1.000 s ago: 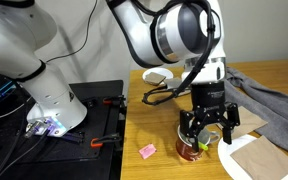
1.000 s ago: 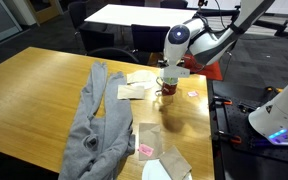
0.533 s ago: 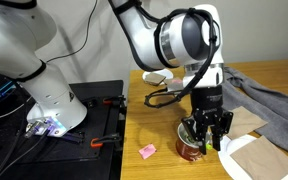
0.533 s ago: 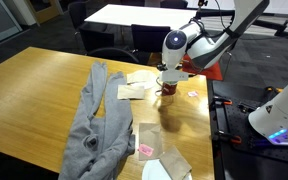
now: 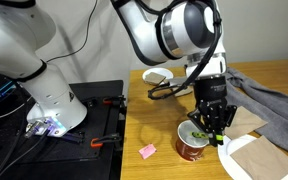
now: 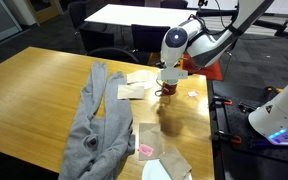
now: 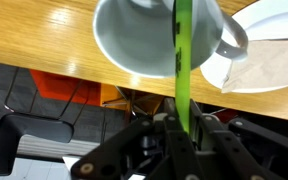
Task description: Remove the highlighter from the mug cup and place it on the table
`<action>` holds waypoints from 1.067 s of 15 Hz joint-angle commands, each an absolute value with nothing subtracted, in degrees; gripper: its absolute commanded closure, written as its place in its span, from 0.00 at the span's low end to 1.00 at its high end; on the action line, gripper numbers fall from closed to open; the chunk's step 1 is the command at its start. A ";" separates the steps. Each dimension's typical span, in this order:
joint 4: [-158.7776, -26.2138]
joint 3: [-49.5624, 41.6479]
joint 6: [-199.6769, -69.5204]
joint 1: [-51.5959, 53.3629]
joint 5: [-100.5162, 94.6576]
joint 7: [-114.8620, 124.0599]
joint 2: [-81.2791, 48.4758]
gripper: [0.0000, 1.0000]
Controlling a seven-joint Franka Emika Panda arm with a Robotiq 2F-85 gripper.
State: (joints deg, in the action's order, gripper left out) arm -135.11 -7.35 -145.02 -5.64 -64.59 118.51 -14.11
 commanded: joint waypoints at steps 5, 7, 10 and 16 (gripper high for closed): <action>-141.78 -5.79 -138.38 -4.06 -64.86 110.23 3.15 0.96; -142.29 -5.09 -138.13 -4.04 -63.68 104.51 6.81 0.96; -142.74 -4.52 -141.10 -3.56 -59.09 91.52 10.69 0.96; -143.41 -3.82 -144.84 -0.50 -42.59 64.86 12.67 0.96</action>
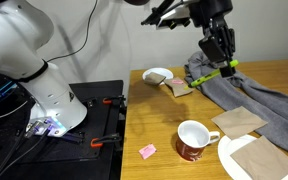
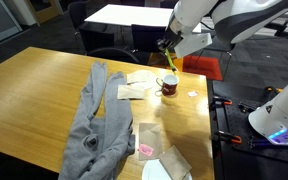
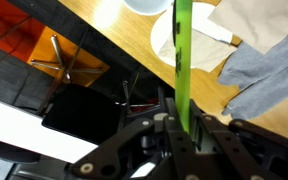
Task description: Remove the highlighter from the mug cup and place it on the table
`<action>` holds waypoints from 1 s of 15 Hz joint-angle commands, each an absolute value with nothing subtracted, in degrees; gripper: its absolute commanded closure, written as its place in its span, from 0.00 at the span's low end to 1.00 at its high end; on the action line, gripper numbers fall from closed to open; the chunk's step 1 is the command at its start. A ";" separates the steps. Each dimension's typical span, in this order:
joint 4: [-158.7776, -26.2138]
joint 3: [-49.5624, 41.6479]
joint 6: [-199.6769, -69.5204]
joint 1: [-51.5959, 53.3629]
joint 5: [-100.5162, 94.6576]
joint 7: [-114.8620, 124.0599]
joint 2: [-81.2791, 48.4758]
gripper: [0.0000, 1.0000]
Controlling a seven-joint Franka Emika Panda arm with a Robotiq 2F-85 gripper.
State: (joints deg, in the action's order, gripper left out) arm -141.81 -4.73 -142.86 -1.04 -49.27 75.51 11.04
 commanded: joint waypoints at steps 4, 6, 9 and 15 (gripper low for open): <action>-143.88 -3.08 -144.61 1.45 -29.90 47.06 11.73 0.96; -144.10 -1.69 -143.68 0.99 -23.93 39.13 11.10 0.96; -144.39 -0.43 -143.09 0.38 -19.03 31.15 9.63 0.96; -144.29 0.34 -144.46 -0.67 -19.24 26.94 3.82 0.96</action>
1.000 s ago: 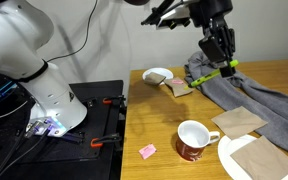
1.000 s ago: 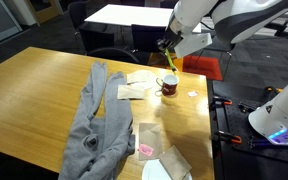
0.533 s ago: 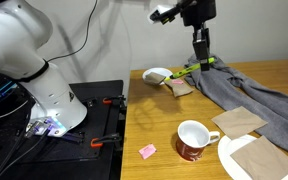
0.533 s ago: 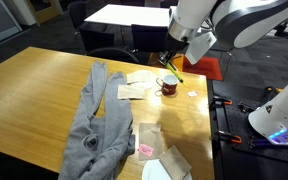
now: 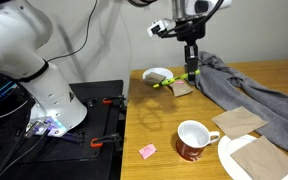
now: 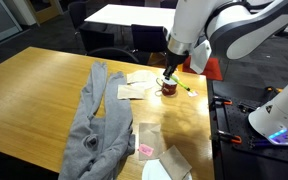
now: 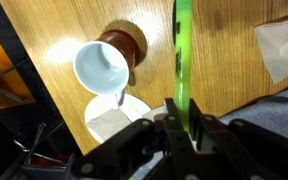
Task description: Remove the highlighter from the mug cup and place it on the table
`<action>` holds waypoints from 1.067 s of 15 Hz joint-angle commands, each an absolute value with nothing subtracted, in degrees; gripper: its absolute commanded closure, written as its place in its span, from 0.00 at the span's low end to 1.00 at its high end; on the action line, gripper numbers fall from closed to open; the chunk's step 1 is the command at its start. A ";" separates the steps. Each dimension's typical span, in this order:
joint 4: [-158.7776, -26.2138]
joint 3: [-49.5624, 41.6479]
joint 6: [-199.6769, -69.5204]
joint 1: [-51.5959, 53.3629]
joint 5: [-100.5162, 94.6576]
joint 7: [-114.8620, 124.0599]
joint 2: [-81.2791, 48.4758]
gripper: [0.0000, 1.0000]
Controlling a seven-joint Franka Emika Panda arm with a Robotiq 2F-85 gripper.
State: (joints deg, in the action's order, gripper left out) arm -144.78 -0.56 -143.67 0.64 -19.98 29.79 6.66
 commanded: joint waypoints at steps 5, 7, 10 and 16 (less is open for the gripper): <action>-143.19 -0.44 -145.90 -0.30 -19.91 24.90 -2.02 0.96; -142.64 -0.75 -146.73 -0.01 -19.97 24.30 -4.28 0.96; -141.11 -1.30 -147.15 0.49 -20.22 23.72 -7.79 0.96; -137.34 -2.18 -147.30 1.12 -18.83 19.60 -14.28 0.96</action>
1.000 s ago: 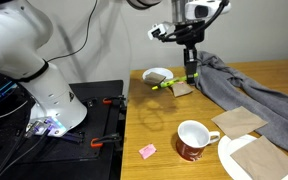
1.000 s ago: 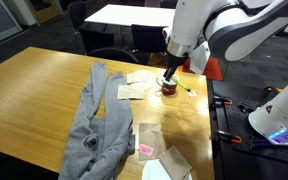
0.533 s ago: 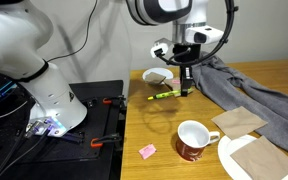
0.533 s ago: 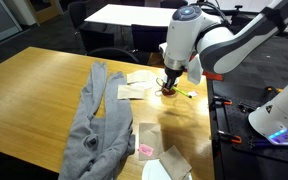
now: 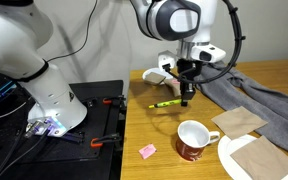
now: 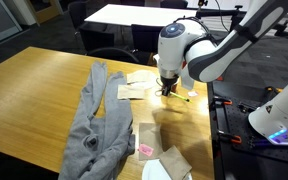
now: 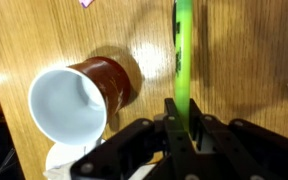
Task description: Remove the highlighter from the mug cup and place it on the table
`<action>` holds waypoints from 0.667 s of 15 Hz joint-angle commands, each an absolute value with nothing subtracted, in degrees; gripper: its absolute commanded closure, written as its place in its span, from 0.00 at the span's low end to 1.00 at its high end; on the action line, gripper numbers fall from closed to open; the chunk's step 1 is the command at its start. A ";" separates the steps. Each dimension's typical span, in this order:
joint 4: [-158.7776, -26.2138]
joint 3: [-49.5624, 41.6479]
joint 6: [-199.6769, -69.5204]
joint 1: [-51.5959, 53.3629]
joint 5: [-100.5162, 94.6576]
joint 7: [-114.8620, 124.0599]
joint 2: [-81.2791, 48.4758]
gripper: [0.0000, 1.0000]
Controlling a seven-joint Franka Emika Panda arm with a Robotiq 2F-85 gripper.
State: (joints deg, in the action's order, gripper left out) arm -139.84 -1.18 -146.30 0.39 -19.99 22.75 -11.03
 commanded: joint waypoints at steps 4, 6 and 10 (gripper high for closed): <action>-135.36 -2.86 -148.23 1.96 -18.97 19.94 -18.12 0.96; -134.80 -3.39 -149.42 2.68 -19.33 20.97 -19.87 0.96; -134.01 -5.40 -150.83 4.96 -20.29 22.09 -22.11 0.61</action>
